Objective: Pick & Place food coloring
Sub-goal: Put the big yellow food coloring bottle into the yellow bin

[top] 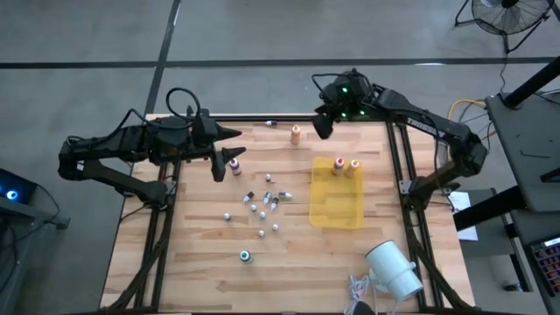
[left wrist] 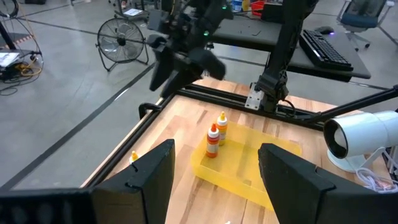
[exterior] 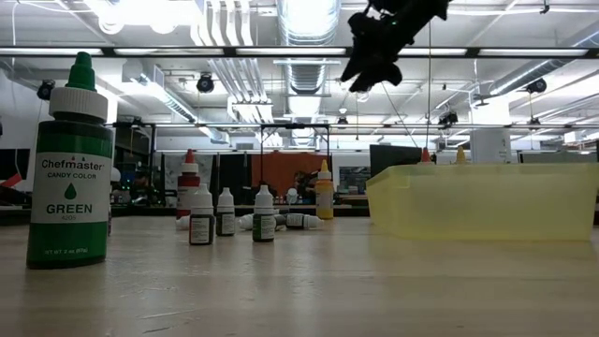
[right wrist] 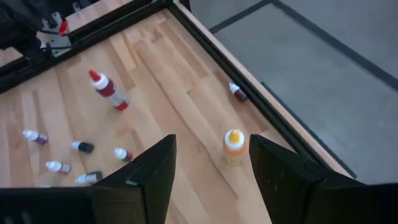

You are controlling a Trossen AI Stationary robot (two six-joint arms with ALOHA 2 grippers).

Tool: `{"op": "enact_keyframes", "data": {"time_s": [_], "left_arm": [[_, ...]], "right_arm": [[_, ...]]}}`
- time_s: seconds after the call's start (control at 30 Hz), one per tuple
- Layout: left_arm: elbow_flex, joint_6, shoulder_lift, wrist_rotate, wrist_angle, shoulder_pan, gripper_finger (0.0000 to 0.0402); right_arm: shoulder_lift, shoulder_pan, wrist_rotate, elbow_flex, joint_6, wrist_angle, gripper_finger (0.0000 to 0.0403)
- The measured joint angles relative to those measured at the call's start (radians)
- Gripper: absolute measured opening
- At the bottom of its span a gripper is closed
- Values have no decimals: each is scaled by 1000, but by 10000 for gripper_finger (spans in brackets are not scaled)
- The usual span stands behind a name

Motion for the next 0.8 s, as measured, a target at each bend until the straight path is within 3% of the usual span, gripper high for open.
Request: {"op": "enact_keyframes", "data": {"time_s": [0.5, 0.8], "left_arm": [[0, -6, 0, -1, 0, 0, 204], [0, -39, 0, -17, -2, 0, 204]], "right_arm": [[293, -30, -5, 260, -206, -176, 197], [390, -63, -74, 308, -223, -188, 259]]}}
